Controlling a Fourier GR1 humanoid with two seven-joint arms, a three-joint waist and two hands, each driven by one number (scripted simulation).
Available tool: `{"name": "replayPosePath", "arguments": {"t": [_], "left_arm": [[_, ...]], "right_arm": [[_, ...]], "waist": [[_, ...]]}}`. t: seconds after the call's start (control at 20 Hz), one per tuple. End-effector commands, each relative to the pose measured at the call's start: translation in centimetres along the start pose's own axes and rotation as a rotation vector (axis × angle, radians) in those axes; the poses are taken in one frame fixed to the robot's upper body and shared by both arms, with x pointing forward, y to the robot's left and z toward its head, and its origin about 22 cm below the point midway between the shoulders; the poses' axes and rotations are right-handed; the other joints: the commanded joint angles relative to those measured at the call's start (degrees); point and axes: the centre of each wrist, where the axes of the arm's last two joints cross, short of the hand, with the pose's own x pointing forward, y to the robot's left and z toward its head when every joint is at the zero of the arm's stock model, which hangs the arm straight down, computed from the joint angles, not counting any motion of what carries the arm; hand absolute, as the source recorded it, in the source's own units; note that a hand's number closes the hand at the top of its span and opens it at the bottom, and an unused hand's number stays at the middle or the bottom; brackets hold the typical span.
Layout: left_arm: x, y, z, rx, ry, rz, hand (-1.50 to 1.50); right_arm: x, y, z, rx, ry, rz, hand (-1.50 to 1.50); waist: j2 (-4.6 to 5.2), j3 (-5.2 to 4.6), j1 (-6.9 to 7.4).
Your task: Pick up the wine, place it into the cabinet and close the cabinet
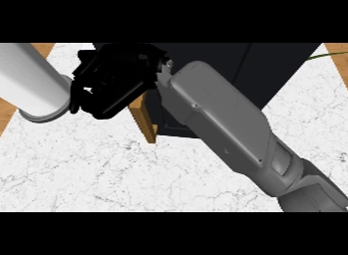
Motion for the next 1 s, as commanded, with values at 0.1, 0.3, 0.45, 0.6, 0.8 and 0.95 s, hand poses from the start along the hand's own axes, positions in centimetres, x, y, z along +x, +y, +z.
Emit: {"name": "replayPosePath", "arguments": {"t": [0.1, 0.3, 0.45, 0.6, 0.8, 0.95], "left_arm": [[-0.5, -0.3, -0.2, -0.027, -0.039, 0.025, -1.50], [-1.0, -0.6, 0.0, -0.028, -0.033, 0.027, -1.50], [-0.3, 0.4, -0.2, -0.010, -0.066, 0.013, -1.50], [-0.4, -0.4, 0.0, -0.042, -0.019, 0.021, -1.50], [-0.2, -0.2, -0.7, -0.047, -0.013, -0.001, -1.50], [-0.3, -0.5, -1.2, -0.065, -0.020, 0.010, -1.50]], "right_arm": [[-1.4, -3.0, 1.1, -0.063, -0.043, -0.110, 1.50], [-0.9, -5.4, 4.3, -0.150, -0.087, -0.104, 1.50], [-1.1, -5.9, 4.8, -0.268, -0.103, -0.086, 1.50], [-0.4, -7.3, 7.6, -0.383, -0.145, -0.047, 1.50], [-0.3, -7.0, 7.3, -0.391, -0.171, -0.021, 1.50], [-1.4, -7.2, 7.7, -0.402, -0.173, -0.040, 1.50]], "waist": [[0.75, 0.26, -0.68], [0.91, 0.25, -0.83], [1.10, 0.18, -0.66], [0.92, 0.32, -0.65], [1.19, 0.18, -1.79], [1.36, 0.20, -2.18]]}}
